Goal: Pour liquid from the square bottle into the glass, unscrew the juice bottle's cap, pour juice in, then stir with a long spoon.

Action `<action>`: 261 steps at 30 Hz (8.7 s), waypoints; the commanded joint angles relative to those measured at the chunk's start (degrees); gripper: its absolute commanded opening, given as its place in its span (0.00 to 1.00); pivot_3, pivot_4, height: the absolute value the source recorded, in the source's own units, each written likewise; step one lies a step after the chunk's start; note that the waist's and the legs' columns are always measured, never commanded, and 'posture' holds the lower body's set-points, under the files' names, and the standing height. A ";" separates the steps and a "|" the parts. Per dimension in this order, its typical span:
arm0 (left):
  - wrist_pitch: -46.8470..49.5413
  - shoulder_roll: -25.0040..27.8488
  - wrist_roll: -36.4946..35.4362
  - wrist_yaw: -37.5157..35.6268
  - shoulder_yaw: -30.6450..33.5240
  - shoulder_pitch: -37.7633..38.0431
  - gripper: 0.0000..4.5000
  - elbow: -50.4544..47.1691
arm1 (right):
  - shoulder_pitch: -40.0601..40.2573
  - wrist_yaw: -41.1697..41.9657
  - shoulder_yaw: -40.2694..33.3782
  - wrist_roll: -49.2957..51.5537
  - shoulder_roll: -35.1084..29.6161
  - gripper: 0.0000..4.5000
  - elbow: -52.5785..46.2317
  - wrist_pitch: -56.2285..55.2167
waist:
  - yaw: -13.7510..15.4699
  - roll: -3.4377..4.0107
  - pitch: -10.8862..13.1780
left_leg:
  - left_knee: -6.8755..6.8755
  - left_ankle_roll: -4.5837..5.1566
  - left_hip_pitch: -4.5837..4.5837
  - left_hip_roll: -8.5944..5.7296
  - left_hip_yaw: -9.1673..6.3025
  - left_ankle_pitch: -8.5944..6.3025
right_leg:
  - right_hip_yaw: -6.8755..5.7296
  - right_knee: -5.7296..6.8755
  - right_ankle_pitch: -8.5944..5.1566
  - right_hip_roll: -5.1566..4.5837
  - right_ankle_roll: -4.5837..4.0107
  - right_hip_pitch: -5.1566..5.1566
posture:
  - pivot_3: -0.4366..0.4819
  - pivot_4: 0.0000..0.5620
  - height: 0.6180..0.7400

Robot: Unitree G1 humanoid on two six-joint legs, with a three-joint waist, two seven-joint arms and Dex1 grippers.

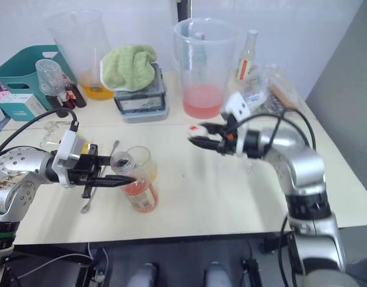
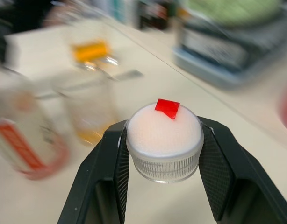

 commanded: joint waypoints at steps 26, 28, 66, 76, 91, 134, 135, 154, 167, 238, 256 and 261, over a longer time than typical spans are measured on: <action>10.00 4.50 -6.50 3.35 9.49 1.91 0.28 -3.23 | 19.11 -15.97 0.68 -8.38 13.40 0.99 5.77 -20.48 | -0.53 -0.40 -0.17 | -0.09 0.15 0.89 0.07 0.34 -0.12 | 0.32 -0.40 0.01 0.04 -0.02 0.90 | 0.48 0.27 1.00; 12.33 7.40 -7.72 2.84 12.56 1.79 0.28 -2.85 | 16.71 -16.26 1.59 -9.08 12.24 0.99 -1.27 -19.96 | -0.52 -0.37 -0.04 | -0.09 0.15 0.86 0.06 0.34 -0.12 | 0.32 -0.40 0.01 0.03 -0.03 0.87 | 0.48 0.27 1.00; -75.31 -7.23 45.93 34.85 -4.10 -21.57 0.28 51.24 | 7.82 -23.12 17.46 -1.57 15.22 0.99 -28.53 9.28 | 0.53 -0.45 0.01 | 0.06 0.08 -0.11 -0.02 0.33 -0.07 | 0.34 -0.19 0.06 0.00 -0.05 -0.11 | 0.48 0.27 1.00; -85.09 -4.16 63.21 52.53 -8.13 -23.95 0.28 56.14 | 7.18 -23.86 16.86 -0.37 15.92 0.99 -28.94 10.17 | 0.49 -0.45 0.01 | 0.05 0.07 -0.10 -0.03 0.32 -0.07 | 0.34 -0.17 0.06 0.00 -0.05 -0.11 | 0.48 0.27 1.00; -85.28 -0.70 79.04 73.53 -14.10 -26.50 0.28 55.57 | 6.66 -24.05 16.90 -0.40 16.72 0.99 -29.32 11.36 | 0.50 -0.46 0.01 | 0.05 0.04 -0.10 -0.05 0.32 -0.05 | 0.33 -0.15 0.06 -0.02 -0.04 -0.11 | 0.48 0.27 1.00; -79.04 2.74 94.57 97.78 -24.82 -31.03 0.28 51.90 | 6.77 -24.79 17.25 -0.54 17.72 0.99 -30.06 12.57 | 0.54 -0.46 0.01 | 0.05 0.00 -0.10 -0.08 0.31 -0.03 | 0.33 -0.11 0.06 -0.05 -0.04 -0.12 | 0.48 0.27 1.00; -78.99 2.77 94.71 98.03 -24.91 -31.02 0.28 51.79 | 6.74 -24.81 17.29 -0.57 17.74 0.99 -30.01 12.57 | 0.55 -0.46 0.01 | 0.05 0.00 -0.10 -0.08 0.32 -0.03 | 0.33 -0.11 0.06 -0.05 -0.04 -0.12 | 0.48 0.27 1.00; -78.23 2.87 95.30 99.92 -26.30 -31.12 0.28 51.35 | 6.23 -25.24 17.22 -0.41 17.98 0.99 -30.65 13.50 | 0.55 -0.47 0.01 | 0.05 -0.01 -0.10 -0.08 0.31 -0.02 | 0.33 -0.08 0.06 -0.05 -0.04 -0.13 | 0.48 0.27 1.00; -78.96 1.77 90.66 96.61 -26.03 -30.04 0.28 54.80 | 6.67 -24.73 16.94 -0.56 17.45 0.99 -30.22 12.76 | 0.53 -0.47 0.00 | 0.05 -0.02 -0.10 -0.08 0.32 -0.02 | 0.33 -0.07 0.06 -0.05 -0.04 -0.13 | 0.48 0.27 1.00; -16.72 16.71 16.93 18.39 21.97 -17.47 0.28 64.60 | -3.92 -1.72 17.16 2.48 9.07 0.99 -17.09 5.60 | -0.64 -1.05 0.01 | 0.02 -0.07 -0.04 0.09 0.33 0.02 | 0.30 0.23 0.03 0.07 -0.07 -0.22 | 0.48 0.27 1.00; -17.67 13.00 22.35 23.15 17.15 -24.68 0.28 77.99 | -2.50 -6.97 16.26 4.76 9.80 0.99 -21.02 9.79 | -0.83 -1.09 -0.01 | 0.05 -0.07 0.03 0.07 0.34 0.02 | 0.28 0.33 0.03 0.03 -0.07 -0.22 | 0.48 0.27 1.00; -16.55 13.77 20.51 22.34 19.29 -25.05 0.69 77.49 | -2.41 -7.22 16.09 4.80 9.61 1.00 -20.90 9.81 | -0.89 -1.09 0.00 | 0.03 -0.07 0.15 0.09 0.37 0.02 | 0.28 0.41 0.03 0.04 -0.07 -0.20 | 0.48 0.27 1.00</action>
